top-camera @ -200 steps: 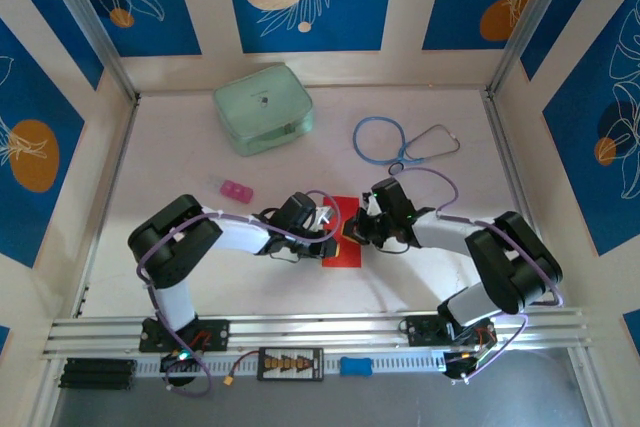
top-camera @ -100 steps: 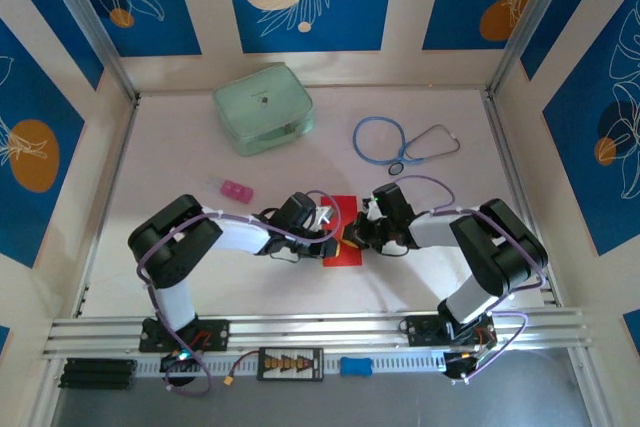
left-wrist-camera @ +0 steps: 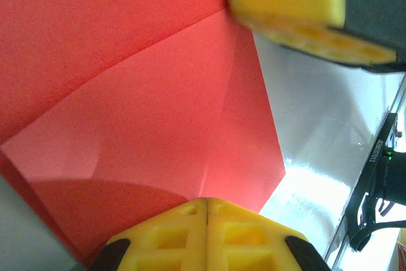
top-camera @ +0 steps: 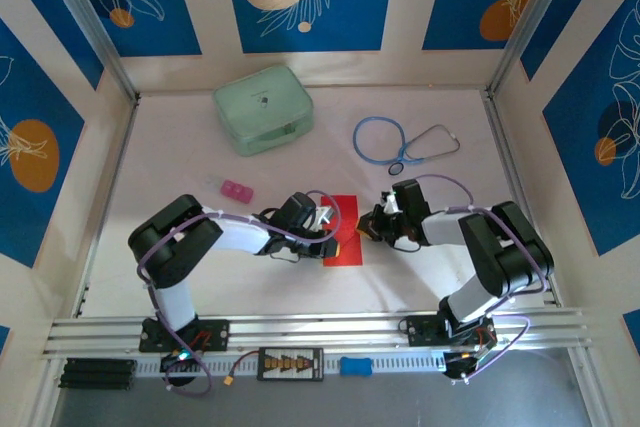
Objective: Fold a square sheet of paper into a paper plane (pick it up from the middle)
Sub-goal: Fold the triangle a second time at the center of the table.
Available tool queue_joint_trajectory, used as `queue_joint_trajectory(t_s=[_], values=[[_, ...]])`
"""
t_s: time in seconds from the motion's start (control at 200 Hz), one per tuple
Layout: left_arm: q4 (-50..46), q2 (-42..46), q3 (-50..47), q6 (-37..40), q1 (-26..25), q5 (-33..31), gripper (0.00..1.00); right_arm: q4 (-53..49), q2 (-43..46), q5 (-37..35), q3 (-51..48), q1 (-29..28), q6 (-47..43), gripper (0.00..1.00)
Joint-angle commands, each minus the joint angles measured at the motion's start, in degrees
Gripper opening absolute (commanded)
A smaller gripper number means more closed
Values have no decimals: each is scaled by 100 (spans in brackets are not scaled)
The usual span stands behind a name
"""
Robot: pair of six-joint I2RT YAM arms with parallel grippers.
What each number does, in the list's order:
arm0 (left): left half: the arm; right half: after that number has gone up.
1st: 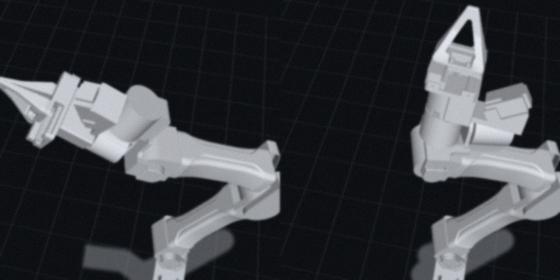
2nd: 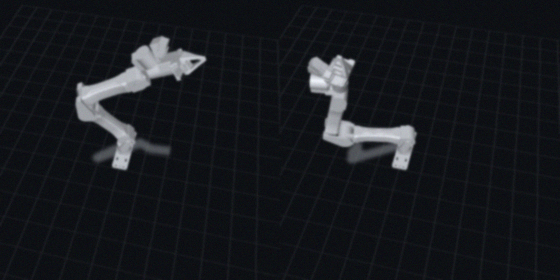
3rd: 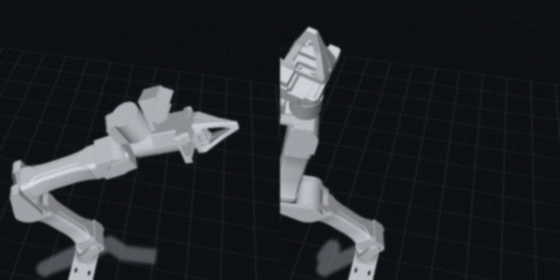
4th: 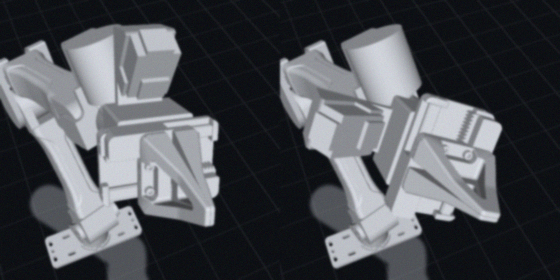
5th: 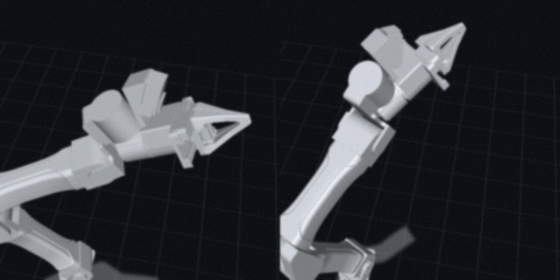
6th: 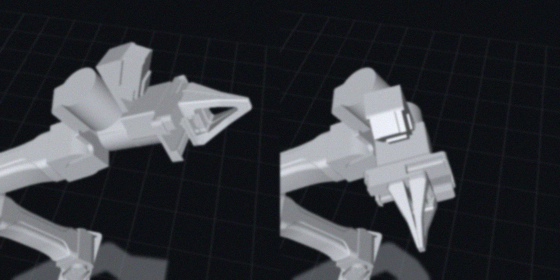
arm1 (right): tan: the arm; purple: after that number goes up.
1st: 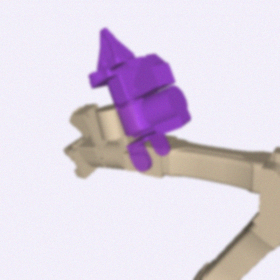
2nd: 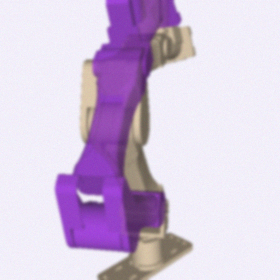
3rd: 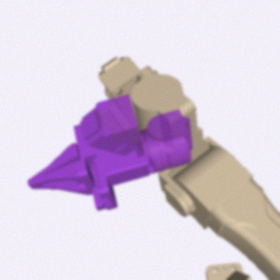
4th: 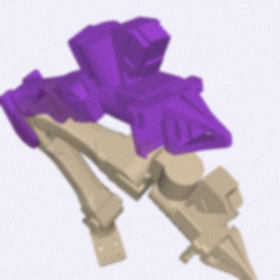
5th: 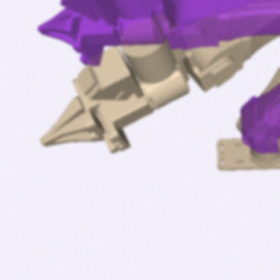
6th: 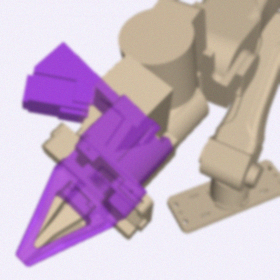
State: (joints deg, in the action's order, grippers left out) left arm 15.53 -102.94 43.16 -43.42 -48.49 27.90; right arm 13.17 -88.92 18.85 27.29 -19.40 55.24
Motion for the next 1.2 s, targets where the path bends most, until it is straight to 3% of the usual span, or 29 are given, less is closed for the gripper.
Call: queue_joint_trajectory(t_s=[0.0,0.145,0.335,0.535,0.76,1.195], values=[[-718,-244,-211,79,41,-66,0,-516,401,-359,67,-27,-240,0],[-732,-204,-200,77,41,-76,0,-722,616,-382,211,-330,-357,0],[-727,-179,-169,79,41,-76,0,-717,140,-387,465,-659,-383,0],[-639,-19,-84,-31,41,48,0,-893,-389,-605,445,-523,-475,0],[-678,284,364,-255,44,84,0,-881,-417,-536,315,-473,-628,0],[-380,-656,941,-644,41,212,2,-723,-454,-474,192,-425,-546,0]])
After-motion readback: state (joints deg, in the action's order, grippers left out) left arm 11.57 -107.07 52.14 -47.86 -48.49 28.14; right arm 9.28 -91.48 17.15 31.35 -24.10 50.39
